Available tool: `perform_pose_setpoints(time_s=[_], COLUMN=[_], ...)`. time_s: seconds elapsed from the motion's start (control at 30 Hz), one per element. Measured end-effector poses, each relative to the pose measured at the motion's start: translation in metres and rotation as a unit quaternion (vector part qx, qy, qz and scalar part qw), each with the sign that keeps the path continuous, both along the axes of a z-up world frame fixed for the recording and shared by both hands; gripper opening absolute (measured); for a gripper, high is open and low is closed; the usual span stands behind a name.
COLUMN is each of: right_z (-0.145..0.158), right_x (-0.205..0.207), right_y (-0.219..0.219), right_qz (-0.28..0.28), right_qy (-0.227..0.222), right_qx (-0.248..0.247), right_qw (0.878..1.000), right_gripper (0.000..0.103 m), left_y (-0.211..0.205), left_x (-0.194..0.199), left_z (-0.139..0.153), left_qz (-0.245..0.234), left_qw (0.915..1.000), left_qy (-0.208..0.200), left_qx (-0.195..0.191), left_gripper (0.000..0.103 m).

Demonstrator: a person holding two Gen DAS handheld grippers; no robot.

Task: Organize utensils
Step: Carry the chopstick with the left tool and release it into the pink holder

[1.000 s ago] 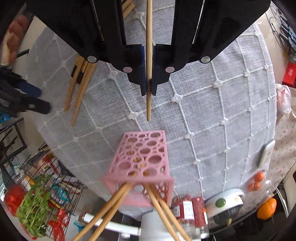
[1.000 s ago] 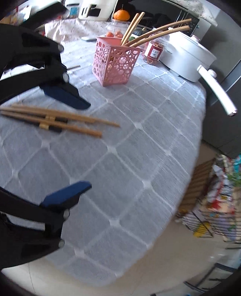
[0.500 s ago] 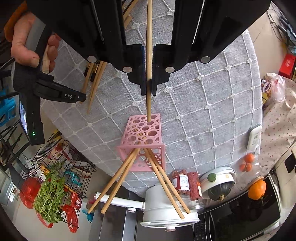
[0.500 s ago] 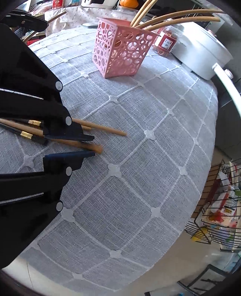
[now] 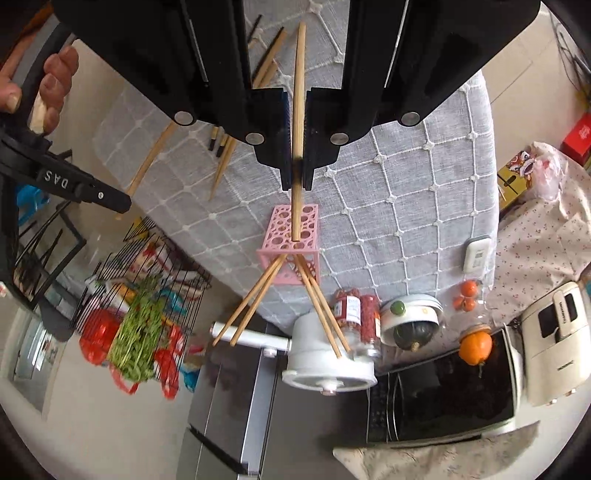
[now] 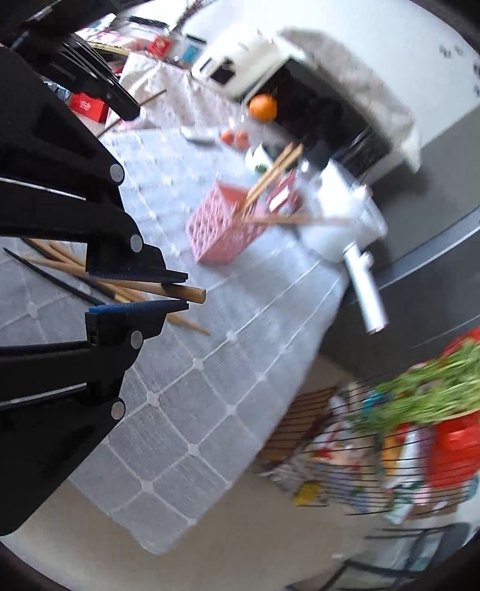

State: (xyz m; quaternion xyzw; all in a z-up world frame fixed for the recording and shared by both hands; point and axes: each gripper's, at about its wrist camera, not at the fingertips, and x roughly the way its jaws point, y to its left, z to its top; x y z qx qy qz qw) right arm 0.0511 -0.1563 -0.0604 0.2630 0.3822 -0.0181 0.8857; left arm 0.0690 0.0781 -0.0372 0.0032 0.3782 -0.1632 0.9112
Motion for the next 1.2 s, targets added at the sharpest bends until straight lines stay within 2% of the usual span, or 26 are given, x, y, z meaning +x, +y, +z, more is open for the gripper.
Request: perform_pose_setpoints(time_s=[0.13,0.23,0.43,0.57,0.77,0.93,1.0,1.1,1.2], right_z=[0.032,0.055,0.103,0.124,0.135,0.136,0.136,0.134,0.134], right_x=[-0.021,-0.026,-0.013,0.002,0.026,0.047,0.056,0.072,0.084], right_y=[0.003,-0.003,-0.027,-0.038,-0.04,-0.033,-0.03,-0.025,-0.017], right_qz=[0.005,0.0,-0.028,-0.035,-0.023,-0.018,-0.017,-0.014,-0.013], right_qy=[-0.039,-0.063,-0.108,-0.126,-0.133,-0.134,-0.134,-0.129,-0.128], right_qx=[-0.003,-0.006,0.001,0.016,0.026,0.024,0.026,0.034,0.028], right_qw=[0.999,0.998,0.994,0.991,0.991,0.99,0.99,0.991,0.991], right_gripper=[0.009,0.008,0.008,0.008,0.008,0.008,0.008,0.008,0.008], left_y=[0.007,0.008,0.001,-0.006,-0.014,-0.021,-0.025,-0.025,-0.014], left_x=[-0.018,-0.015,0.021,0.049,0.098,0.131,0.137,0.145,0.138], left_z=[0.031,0.056,0.111,0.131,0.129,0.109,0.1,0.087,0.086], left_qz=[0.017,0.026,0.037,0.051,0.074,0.089,0.089,0.087,0.094], left_qw=[0.9986,0.9962,0.9893,0.9858,0.9848,0.9864,0.9864,0.989,0.987], left_qy=[-0.039,-0.065,-0.103,-0.118,-0.115,-0.103,-0.11,-0.089,-0.099], left_qx=[-0.03,-0.052,-0.096,-0.108,-0.107,-0.092,-0.083,-0.079,-0.085], left_gripper=[0.005,0.005,0.005,0.005,0.005,0.005,0.005,0.022,0.026])
